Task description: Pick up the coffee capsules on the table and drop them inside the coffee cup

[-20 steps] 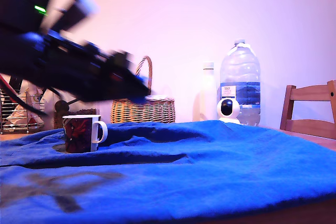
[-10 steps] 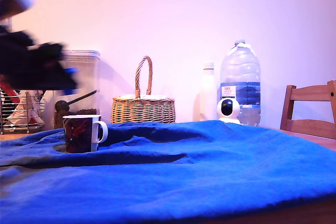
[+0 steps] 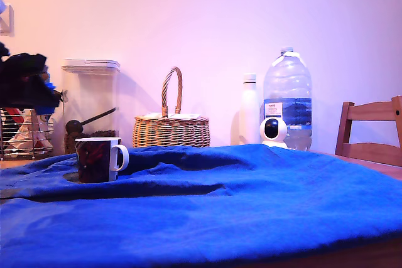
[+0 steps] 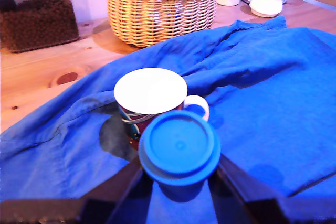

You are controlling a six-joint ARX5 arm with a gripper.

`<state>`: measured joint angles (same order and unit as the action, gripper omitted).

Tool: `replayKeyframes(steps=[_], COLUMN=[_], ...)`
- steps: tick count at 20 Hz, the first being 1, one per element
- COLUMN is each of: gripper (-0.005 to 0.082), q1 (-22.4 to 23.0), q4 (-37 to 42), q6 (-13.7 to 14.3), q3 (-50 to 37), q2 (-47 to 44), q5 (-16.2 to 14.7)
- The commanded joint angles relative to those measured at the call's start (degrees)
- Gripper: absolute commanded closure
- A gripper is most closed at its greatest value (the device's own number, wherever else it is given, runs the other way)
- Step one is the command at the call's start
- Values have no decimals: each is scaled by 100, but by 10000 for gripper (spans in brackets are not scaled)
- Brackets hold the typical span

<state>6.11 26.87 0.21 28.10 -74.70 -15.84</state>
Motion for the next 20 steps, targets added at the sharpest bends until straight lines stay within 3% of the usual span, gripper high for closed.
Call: replayKeyframes(steps=[1, 15, 20], gripper=[518, 519, 518], q1=[-17, -15, -11], q4=[-20, 177, 90], q6=[26, -20, -20], q3=[-13, 31, 452], q2=[57, 44, -251], q5=[-20, -20, -26])
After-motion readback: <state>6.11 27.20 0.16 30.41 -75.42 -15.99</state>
